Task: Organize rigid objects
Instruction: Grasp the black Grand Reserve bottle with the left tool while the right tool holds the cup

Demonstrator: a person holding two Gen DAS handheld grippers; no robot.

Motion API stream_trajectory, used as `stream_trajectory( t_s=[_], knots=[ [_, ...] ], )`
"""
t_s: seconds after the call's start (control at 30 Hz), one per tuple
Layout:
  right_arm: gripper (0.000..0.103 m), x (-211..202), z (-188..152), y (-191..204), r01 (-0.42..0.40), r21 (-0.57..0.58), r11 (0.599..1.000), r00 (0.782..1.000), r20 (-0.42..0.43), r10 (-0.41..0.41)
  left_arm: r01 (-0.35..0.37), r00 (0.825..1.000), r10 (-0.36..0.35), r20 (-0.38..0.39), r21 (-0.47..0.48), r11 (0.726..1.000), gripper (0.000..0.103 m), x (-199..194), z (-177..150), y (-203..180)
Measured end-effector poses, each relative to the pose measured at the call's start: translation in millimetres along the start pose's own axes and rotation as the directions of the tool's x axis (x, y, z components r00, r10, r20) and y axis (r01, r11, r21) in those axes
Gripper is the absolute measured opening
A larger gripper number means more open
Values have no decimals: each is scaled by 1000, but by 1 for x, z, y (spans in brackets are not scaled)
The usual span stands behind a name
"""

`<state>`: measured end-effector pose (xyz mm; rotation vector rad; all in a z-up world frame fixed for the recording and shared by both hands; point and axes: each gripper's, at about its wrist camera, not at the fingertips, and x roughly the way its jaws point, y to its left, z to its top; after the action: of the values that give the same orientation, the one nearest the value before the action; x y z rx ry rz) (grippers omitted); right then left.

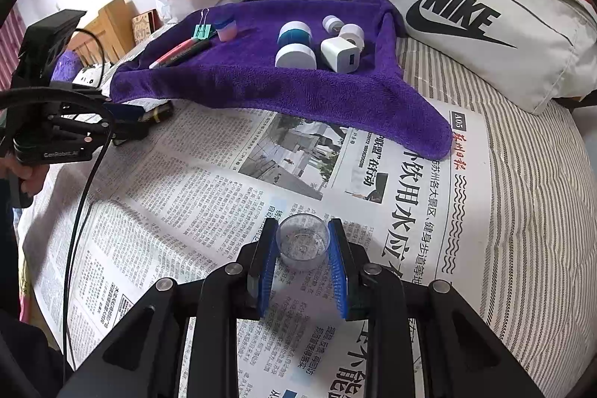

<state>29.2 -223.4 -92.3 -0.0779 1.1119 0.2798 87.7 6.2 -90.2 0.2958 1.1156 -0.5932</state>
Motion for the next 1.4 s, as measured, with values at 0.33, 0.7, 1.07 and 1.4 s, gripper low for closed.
stream_trajectory(
  t_s=[0.33, 0.7, 1.07, 1.4],
  knots=[
    [27, 4, 1, 4, 26, -4, 1000, 999, 36, -26, -109, 991, 114, 77, -70, 992, 25, -1, -7, -12],
    [27, 4, -5, 8, 68, -8, 998, 992, 107, -66, -91, 983, 108, 150, -115, 989, 25, -3, -16, -8],
    [27, 1, -5, 9, 69, -7, 998, 994, 81, -68, 2, 986, 11, 166, -79, 997, 23, -5, -16, -12],
    [27, 0, -9, 10, 65, 6, 998, 994, 91, -65, -33, 990, 36, 137, -29, 999, 23, -3, -10, -18]
  ],
)
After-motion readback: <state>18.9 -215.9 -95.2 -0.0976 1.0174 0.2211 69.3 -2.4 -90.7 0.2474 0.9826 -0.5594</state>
